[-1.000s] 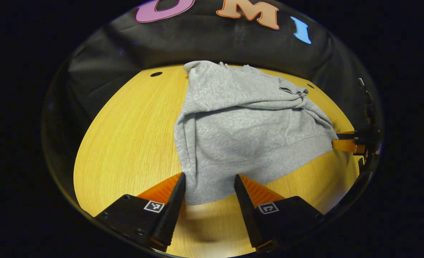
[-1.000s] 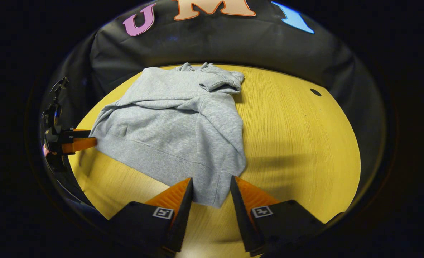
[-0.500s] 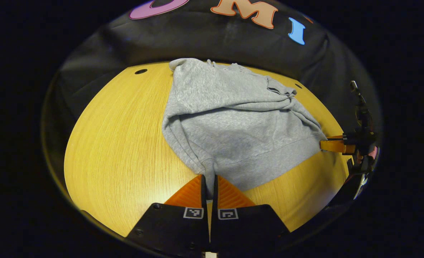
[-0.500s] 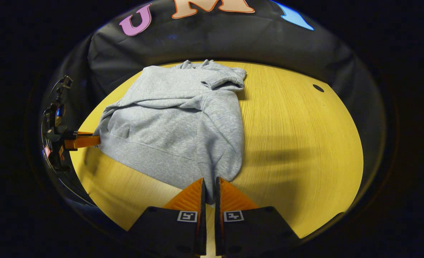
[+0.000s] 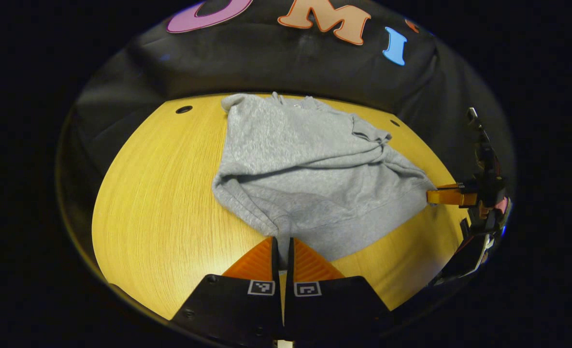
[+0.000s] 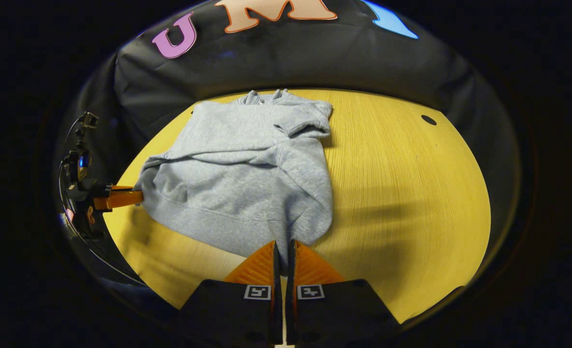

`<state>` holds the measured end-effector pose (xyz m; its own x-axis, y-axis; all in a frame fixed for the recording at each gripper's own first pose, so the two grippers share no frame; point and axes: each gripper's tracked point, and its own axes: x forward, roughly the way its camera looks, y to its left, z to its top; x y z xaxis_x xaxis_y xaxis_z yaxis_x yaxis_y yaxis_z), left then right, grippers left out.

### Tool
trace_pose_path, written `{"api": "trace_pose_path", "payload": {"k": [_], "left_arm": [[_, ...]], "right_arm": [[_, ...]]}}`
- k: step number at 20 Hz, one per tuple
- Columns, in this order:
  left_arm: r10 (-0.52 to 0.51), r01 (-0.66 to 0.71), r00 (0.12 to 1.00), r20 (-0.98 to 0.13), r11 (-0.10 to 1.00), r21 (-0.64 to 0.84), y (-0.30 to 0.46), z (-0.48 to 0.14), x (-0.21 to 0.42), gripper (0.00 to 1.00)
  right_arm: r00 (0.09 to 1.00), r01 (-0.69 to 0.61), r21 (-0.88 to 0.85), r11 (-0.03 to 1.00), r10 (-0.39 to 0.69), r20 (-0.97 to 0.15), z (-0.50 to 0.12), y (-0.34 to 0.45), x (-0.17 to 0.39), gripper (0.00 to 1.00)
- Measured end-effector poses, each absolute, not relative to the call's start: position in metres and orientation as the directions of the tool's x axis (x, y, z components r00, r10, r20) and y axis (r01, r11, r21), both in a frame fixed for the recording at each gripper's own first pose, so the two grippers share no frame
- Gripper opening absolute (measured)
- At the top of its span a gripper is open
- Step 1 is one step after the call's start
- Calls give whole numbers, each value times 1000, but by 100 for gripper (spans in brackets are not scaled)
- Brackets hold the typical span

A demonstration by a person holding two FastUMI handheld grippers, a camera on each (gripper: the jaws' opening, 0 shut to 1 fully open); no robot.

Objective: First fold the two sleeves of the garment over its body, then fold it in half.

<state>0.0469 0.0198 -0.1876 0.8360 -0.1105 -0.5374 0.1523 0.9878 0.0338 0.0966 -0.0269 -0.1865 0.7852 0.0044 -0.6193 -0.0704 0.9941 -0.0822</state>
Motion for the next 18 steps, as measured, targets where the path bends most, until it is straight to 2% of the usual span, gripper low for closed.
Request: {"api": "trace_pose_path", "payload": {"k": [8, 12, 18], "left_arm": [[-125, 124, 894, -431, 992, -29, 19, -126, 93, 0], [-132, 136, 907, -399, 990, -18, 17, -106, 129, 0], [-107, 106, 907, -408, 994, -25, 20, -102, 185, 0]], "right_arm": [[863, -72, -82, 994, 21, -505, -116, -20, 141, 5], [868, -81, -91, 993, 25, -496, -103, -19, 172, 5], [869, -88, -135, 987, 9, -495, -94, -20, 220, 7]]}}
